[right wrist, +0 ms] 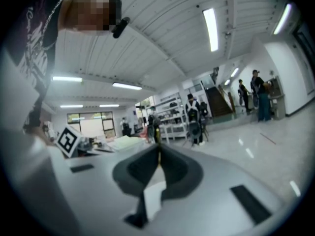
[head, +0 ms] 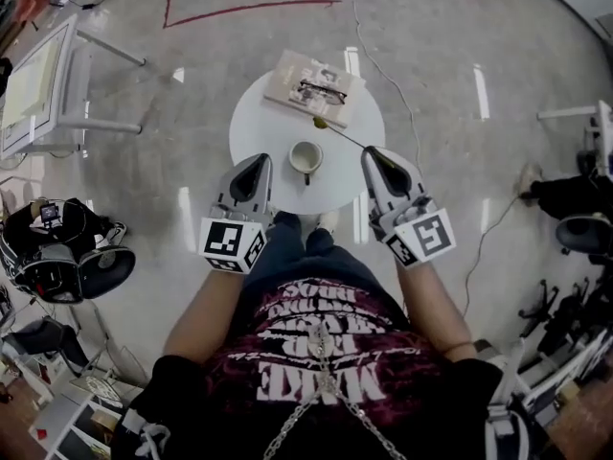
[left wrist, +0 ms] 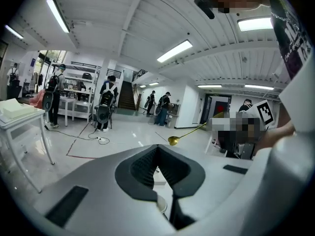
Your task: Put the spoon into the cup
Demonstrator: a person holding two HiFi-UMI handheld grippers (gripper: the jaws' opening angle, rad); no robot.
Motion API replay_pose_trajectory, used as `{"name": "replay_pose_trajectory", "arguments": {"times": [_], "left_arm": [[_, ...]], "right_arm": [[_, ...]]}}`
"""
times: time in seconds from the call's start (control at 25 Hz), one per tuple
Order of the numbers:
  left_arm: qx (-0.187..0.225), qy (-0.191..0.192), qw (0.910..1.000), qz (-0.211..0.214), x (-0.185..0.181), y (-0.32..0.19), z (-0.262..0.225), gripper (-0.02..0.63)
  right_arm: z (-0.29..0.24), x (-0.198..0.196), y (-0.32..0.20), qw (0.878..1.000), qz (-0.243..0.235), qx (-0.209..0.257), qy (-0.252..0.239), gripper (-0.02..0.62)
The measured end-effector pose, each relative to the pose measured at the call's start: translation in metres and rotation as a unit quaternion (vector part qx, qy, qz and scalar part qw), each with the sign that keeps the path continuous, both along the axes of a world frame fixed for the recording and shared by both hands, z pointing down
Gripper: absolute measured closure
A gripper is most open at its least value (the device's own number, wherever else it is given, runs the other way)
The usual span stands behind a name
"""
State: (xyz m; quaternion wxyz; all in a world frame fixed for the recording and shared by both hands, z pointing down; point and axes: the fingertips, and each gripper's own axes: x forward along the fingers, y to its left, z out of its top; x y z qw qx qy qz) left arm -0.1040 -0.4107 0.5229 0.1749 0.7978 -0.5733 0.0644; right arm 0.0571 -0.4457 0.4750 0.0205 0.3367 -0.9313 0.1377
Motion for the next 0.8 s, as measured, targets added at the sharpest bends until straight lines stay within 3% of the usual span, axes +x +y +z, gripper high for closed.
{"name": "replay_pose_trajectory", "arguments": {"times": [0.36, 0.8], "left_arm": [[-0.057, 0.013, 0.9979, 0.030, 0.011, -0.014, 0.078, 0.580], [-0.130, 0.019, 0.9909, 0.031, 0.010, -0.013, 0.169, 0.580]], "right_arm": [[0.098, -0.013, 0.003, 0.996, 0.005, -0.089, 0.027, 0.560], [0.232, -0.019, 0.011, 0.977, -0.010, -0.188, 0.103, 0.560]]}}
